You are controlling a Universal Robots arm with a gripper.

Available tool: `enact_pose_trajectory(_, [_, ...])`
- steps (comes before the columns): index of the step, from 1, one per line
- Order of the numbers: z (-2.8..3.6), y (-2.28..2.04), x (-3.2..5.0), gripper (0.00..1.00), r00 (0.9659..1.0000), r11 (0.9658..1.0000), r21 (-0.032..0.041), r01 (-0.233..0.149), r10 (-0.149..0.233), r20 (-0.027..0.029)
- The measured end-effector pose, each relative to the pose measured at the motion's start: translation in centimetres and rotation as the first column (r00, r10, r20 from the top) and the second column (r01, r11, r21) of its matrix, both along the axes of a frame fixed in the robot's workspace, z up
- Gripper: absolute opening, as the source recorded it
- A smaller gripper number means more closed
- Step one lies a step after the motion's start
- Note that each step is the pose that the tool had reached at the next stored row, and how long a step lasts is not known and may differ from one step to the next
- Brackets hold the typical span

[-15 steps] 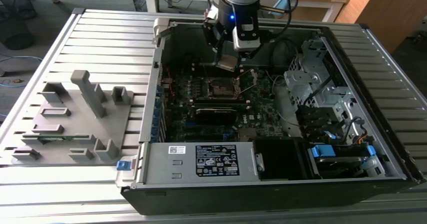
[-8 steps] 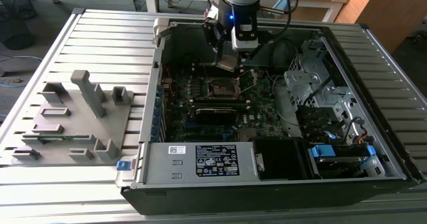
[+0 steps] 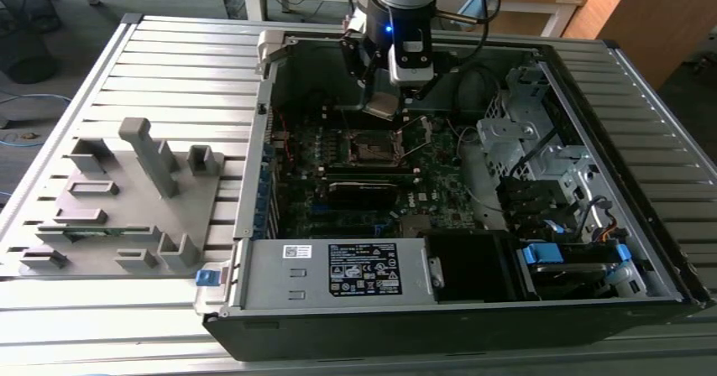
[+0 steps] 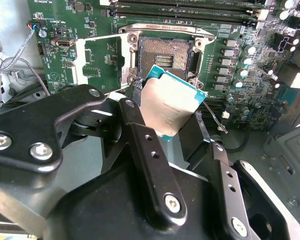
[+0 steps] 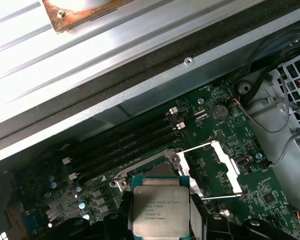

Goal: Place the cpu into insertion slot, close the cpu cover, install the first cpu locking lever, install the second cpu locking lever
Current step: 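Place the cpu into insertion slot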

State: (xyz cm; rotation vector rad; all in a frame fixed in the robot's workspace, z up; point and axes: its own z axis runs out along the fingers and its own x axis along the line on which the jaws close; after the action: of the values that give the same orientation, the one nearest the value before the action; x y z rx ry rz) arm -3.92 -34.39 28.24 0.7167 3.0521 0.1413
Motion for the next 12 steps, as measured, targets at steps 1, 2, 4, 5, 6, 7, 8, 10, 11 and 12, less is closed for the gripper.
enact_pose_trajectory(1, [0.00, 0.00, 0.00, 0.54, 1.0000, 1.0000, 0.0000, 0.000, 0.000, 0.0000])
enact_pose_trajectory(2, [0.00, 0.00, 0.00, 0.54, 1.0000, 1.0000, 0.0001, 0.000, 0.000, 0.0000])
enact_pose_trajectory(4, [-0.01, 0.00, 0.00, 0.54, 1.0000, 1.0000, 0.0000, 0.001, -0.001, 0.0000])
enact_pose_trajectory(5, [-0.03, 0.00, 0.00, 0.54, 1.0000, 1.0000, 0.0000, 0.001, -0.001, 0.0000])
enact_pose_trajectory(6, [-0.05, 0.00, 0.00, 0.54, 1.0000, 1.0000, 0.0001, 0.002, -0.002, 0.0001])
enact_pose_trajectory(7, [-0.08, 0.00, 0.00, 0.54, 1.0000, 1.0000, 0.0001, 0.005, -0.005, 0.0001])
enact_pose_trajectory(8, [-0.10, 0.00, 0.00, 0.54, 0.9999, 0.9999, 0.0000, 0.011, -0.011, 0.0000])
enact_pose_trajectory(10, [-0.16, 0.00, 0.00, 0.54, 0.9997, 0.9997, 0.0001, 0.024, -0.024, 0.0000])
enact_pose_trajectory(11, [-0.17, 0.00, 0.00, 0.54, 0.9996, 0.9996, 0.0000, 0.030, -0.030, 0.0000])
enact_pose_trajectory(12, [-0.17, 0.00, 0.00, 0.54, 0.9995, 0.9995, -0.0001, 0.033, -0.033, -0.0001])
